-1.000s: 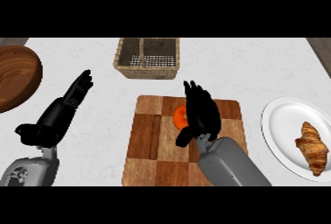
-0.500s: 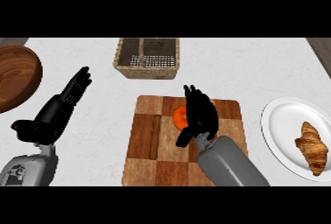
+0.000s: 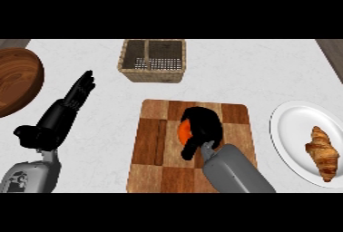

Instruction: Pick the squash from the cutting board and place it in the basket

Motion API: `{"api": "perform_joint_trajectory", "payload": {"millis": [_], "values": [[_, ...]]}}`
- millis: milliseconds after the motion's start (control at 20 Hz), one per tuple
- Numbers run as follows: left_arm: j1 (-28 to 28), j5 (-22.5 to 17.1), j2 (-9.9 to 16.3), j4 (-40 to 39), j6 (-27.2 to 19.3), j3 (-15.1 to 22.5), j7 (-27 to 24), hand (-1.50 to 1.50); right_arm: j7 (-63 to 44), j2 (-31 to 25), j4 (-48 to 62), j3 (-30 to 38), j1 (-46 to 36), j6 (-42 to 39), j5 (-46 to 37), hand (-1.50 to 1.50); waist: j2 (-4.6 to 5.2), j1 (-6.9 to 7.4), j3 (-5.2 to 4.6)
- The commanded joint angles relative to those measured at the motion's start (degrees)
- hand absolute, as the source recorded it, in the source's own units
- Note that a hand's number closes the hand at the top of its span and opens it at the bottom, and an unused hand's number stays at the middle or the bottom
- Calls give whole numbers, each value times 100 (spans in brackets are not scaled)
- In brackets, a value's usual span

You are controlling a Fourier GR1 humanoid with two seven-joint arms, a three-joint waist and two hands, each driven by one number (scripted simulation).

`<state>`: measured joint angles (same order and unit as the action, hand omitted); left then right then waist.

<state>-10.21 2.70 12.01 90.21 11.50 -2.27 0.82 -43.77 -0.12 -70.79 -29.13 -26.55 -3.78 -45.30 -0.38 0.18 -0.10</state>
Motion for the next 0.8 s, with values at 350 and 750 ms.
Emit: {"api": "perform_joint_trajectory", "payload": {"millis": [350,750], "values": [[-42,74,-53,-50,160,108,-101,0,-871,10,-282,-1767,-1054,-346,459,150,43,283,6],[-472,145,-348,-218,103,384,37,0,-2061,11,-677,-2799,-2797,69,1727,150,65,698,-8]]}}
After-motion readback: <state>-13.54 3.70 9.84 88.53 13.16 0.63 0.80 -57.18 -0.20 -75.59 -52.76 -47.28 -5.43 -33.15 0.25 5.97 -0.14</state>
